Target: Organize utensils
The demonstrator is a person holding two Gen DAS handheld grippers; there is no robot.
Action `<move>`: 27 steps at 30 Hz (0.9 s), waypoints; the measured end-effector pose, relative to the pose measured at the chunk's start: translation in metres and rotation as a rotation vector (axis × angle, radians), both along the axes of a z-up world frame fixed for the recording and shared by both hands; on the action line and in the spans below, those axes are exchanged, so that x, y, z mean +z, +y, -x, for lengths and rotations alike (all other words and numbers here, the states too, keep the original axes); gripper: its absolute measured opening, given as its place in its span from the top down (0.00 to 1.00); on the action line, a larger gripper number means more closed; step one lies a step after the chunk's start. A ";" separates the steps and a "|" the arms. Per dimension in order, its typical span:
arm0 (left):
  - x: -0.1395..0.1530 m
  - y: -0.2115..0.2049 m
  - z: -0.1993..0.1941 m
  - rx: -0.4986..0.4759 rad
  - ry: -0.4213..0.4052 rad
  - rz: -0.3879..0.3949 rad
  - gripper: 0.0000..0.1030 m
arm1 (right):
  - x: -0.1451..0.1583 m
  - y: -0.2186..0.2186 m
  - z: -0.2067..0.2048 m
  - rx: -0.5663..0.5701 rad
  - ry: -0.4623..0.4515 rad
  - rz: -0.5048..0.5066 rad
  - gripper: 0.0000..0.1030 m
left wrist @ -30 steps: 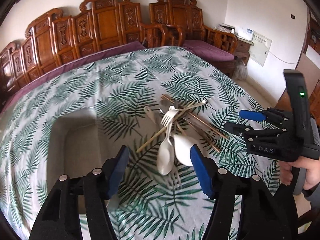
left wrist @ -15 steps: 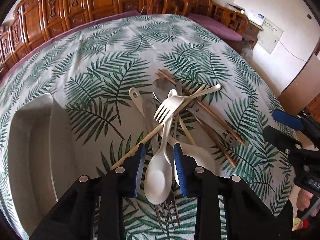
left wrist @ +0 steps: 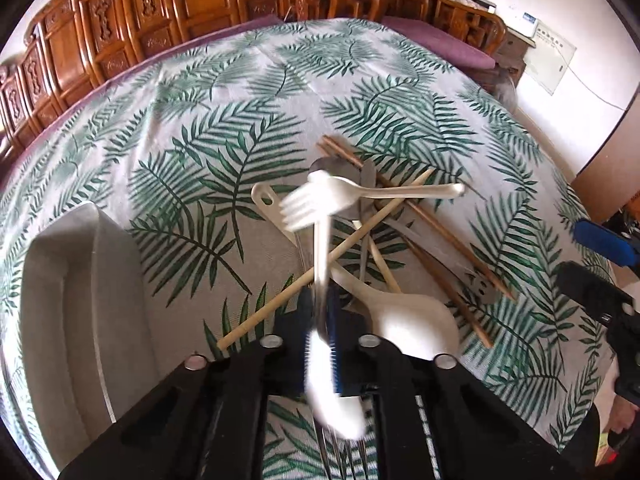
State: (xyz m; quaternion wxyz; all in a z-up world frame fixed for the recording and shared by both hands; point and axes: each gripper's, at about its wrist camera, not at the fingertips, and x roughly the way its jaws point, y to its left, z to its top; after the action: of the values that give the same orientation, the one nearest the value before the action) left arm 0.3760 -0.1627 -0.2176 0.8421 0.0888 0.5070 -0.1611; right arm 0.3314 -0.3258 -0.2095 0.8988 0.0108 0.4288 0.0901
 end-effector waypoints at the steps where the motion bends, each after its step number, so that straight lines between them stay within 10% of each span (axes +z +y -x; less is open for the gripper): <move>1: 0.004 0.001 0.002 -0.005 -0.004 0.008 0.97 | -0.001 0.001 0.001 0.001 0.000 0.003 0.42; 27: 0.085 0.074 0.067 0.001 -0.164 0.130 0.97 | 0.000 0.054 -0.005 0.105 -0.014 0.027 0.42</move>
State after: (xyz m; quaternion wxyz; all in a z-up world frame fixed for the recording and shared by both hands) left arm 0.3088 -0.0883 -0.1326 0.8848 0.0467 0.4250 -0.1854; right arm 0.3361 -0.2714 -0.2094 0.8960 -0.0245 0.4235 0.1315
